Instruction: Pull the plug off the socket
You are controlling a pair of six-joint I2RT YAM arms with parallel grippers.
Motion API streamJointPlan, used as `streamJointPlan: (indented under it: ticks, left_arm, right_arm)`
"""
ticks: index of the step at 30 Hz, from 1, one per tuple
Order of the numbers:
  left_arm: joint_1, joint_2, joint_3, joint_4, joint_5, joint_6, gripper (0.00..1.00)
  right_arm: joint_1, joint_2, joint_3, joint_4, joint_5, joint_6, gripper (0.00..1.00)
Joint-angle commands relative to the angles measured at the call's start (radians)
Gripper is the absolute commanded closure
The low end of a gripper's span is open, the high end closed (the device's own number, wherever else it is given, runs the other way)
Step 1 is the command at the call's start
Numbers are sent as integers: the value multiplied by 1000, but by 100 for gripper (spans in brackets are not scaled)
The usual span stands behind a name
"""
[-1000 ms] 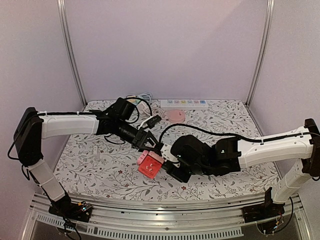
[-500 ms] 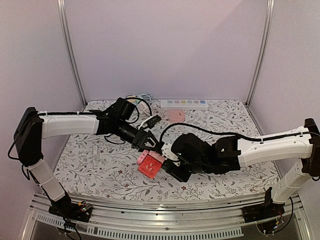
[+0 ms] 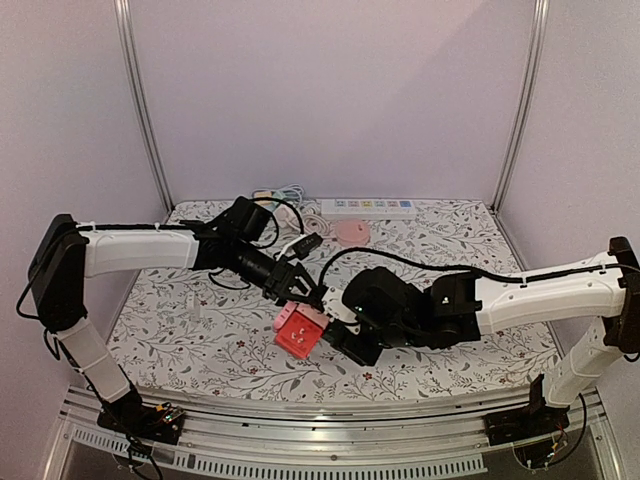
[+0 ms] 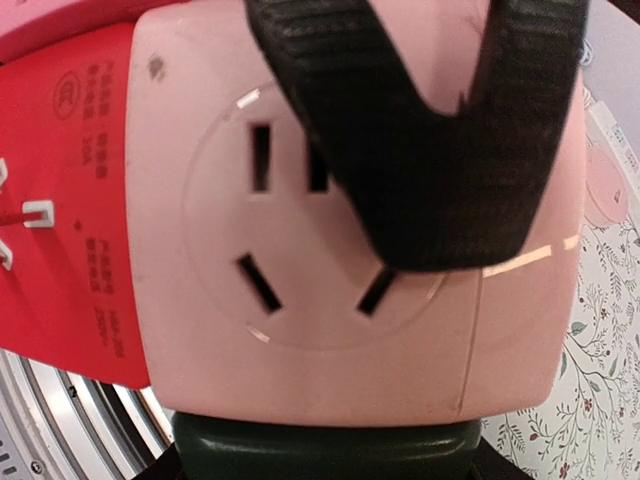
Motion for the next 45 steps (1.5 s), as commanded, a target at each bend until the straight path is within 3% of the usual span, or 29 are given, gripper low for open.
streamJointPlan:
  ticks: [1,10,17,24,30,37,45]
  left_arm:
    - [-16,10,16,35,54,47,88]
    - [-16,10,18,32,55,49,90]
    - [-16,2,17,28,51,56,91]
    - [-14,-8,20,14,40,71,92]
    - [-13,-9,26,-1,35,82,93]
    - [4,-13,43,-20,27,93,93]
    - [49,-52,54,-65,-13,128,93]
  right_arm:
    - [47,-12,58,4,-35,-68,68]
    - [82,10,72,-66,6,-139,68]
    - [32,13,70,-53,39,-29,69]
    - [-68,-11,35,-53,-45,127,68]
    - [-61,-22,25,-49,-103,91,68]
    - [38,-4,58,-87,-43,-63,68]
    - [55,-4,68,-127,-95,-100,68]
